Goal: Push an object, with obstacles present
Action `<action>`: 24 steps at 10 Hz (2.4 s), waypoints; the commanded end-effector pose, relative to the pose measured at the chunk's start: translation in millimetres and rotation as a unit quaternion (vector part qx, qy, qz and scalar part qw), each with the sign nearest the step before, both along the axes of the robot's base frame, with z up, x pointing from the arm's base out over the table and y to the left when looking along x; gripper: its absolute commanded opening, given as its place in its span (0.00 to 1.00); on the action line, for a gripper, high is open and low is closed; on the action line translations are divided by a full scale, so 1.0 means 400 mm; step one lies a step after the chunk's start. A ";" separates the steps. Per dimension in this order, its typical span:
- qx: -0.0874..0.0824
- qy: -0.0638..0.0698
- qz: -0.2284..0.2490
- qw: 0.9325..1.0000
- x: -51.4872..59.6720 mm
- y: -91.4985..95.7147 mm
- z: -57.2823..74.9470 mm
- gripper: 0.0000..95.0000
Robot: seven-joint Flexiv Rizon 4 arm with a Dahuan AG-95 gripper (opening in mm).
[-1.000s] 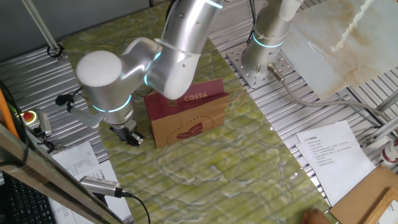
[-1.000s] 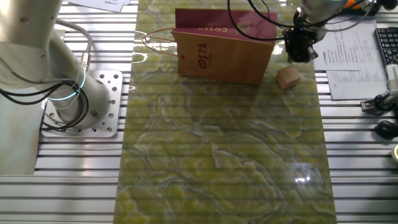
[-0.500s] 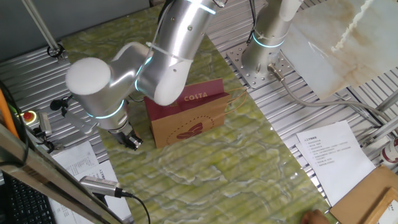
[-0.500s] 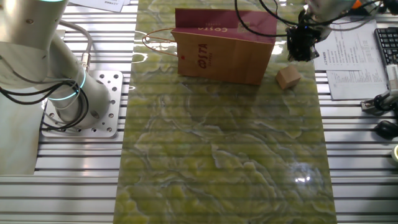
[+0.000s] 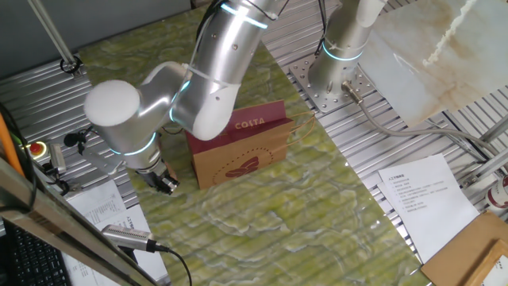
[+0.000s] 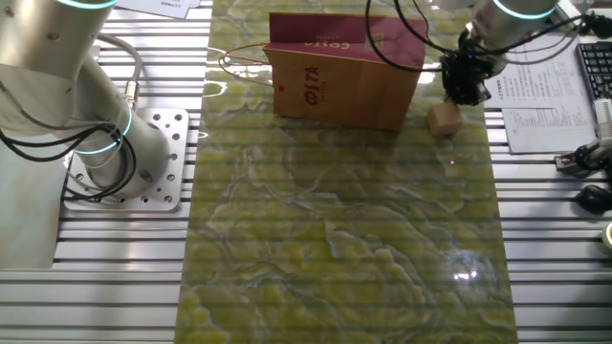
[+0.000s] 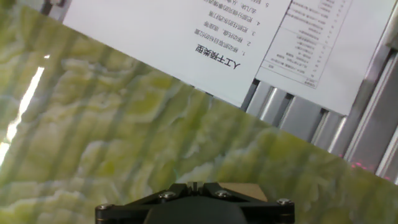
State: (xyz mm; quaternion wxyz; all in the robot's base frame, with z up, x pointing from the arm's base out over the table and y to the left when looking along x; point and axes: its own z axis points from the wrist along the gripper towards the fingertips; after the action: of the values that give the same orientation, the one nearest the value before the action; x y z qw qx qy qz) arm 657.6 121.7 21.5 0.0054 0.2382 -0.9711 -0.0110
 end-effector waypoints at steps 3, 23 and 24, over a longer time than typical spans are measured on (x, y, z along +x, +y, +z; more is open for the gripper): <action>-0.014 -0.005 0.019 1.000 -0.022 -0.050 0.010 0.00; 0.005 -0.020 0.063 0.998 -0.079 -0.219 0.059 0.00; 0.015 -0.020 0.057 0.998 -0.063 -0.209 0.072 0.00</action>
State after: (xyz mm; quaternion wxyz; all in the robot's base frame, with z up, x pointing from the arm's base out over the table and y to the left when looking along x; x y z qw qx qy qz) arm 630.8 37.3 50.1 -0.0155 0.2974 -0.9545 -0.0171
